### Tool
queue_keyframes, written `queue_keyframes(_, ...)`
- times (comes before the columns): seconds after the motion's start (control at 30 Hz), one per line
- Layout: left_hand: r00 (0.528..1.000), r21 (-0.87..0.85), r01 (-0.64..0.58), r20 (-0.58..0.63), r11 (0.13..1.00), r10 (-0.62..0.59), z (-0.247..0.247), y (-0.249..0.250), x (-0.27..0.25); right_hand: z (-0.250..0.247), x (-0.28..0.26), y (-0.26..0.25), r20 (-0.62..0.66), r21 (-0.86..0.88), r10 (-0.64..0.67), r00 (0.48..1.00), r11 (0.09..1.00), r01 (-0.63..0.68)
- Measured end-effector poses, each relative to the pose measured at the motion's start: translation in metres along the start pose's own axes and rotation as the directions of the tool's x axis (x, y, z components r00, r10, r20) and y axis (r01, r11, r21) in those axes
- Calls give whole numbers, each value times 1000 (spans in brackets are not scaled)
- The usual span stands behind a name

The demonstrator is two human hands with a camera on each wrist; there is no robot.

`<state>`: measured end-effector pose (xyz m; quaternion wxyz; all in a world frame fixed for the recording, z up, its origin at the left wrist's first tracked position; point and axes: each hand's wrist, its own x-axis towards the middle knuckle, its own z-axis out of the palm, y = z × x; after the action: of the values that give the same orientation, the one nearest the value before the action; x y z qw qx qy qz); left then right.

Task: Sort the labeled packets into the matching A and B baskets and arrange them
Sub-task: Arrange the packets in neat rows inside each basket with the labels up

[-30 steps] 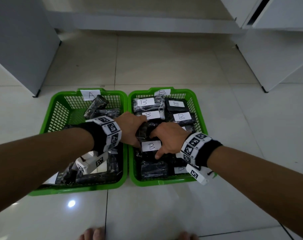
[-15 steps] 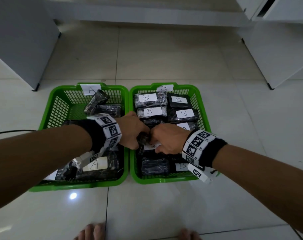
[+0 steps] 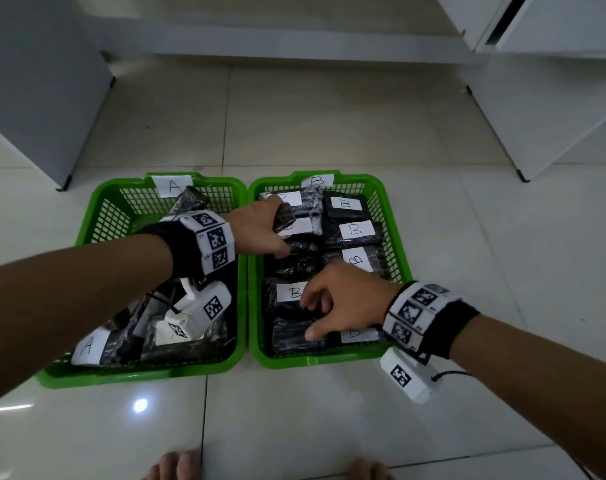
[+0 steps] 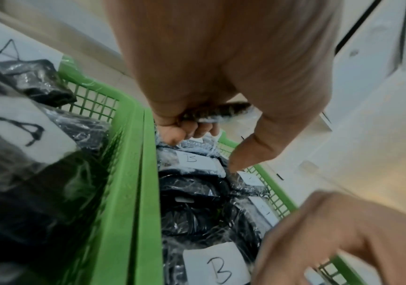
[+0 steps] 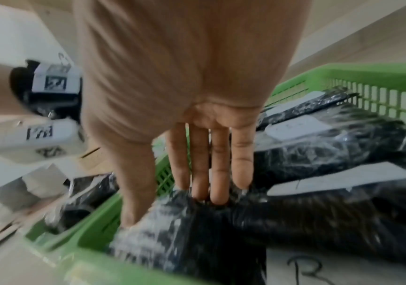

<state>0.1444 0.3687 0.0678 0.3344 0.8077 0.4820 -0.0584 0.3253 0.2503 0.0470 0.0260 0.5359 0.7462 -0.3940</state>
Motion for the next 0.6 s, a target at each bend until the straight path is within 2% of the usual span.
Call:
queue_keyframes(0.1,999,10,-14,33,1000,13,-2,3,-4,16,2,-5,38,-109,-9,999,994,13)
queue_keyframes(0.17,997,-2,-74,-4,997,74,0,2,-8,18,1,-6,39,-93,4,999,996,0)
queue_keyframes(0.23,991,29,-124,-52,992,125,2,1,-12,7,-4,-5,47,16,42,998,999,-43)
queue_keyframes(0.33,986,39,-134,-96,990,138,5,-3,-14,-15,-14,1,52,218,62,997,973,-72)
queue_keyframes(0.4,983,1,-138,-121,990,138,7,-8,-13,-29,-23,5,47,438,81,996,894,-94)
queue_keyframes(0.47,989,-197,-116,-118,974,94,8,-11,-8,-39,-30,11,98,719,131,987,676,-161)
queue_keyframes(0.5,995,-399,-69,-89,914,36,6,-9,-7,-42,-33,16,99,803,149,984,573,-168)
queue_keyframes(0.53,999,-613,2,-28,790,-24,4,-6,-6,-46,-36,22,66,850,160,985,509,-140)
queue_keyframes(0.57,997,-770,75,48,634,-60,2,-4,-6,-48,-37,27,17,877,173,985,470,-97)
queue_keyframes(0.6,992,-859,129,109,495,-71,-1,-1,-7,-50,-37,33,-49,882,199,979,469,-51)
